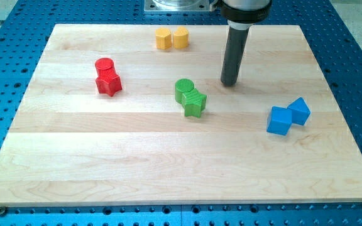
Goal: Point your hand parallel to the right of the green circle
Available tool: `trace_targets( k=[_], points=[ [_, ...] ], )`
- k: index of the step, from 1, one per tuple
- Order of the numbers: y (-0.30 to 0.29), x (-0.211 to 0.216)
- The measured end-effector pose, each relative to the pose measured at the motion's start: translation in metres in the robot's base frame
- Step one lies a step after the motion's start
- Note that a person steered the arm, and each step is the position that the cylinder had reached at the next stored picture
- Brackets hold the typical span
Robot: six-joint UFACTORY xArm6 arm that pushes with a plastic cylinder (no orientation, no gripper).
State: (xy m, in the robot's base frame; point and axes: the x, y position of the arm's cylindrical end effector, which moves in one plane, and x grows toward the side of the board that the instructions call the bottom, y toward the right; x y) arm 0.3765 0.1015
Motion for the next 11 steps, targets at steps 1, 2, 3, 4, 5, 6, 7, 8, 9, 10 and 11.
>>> trace_targets(
  k=[1,2,3,4,5,6,7,8,9,10,11],
  points=[
    [0.000,0.006],
    [-0.001,0.006],
    [-0.007,0.007],
    [-0.006,0.007],
    [-0.005,0.009],
    [-0.005,0.009],
    [-0.003,0.010],
    [0.007,0.013],
    [0.008,0.013],
    [0.008,0.013],
    [0.008,0.010]
  ],
)
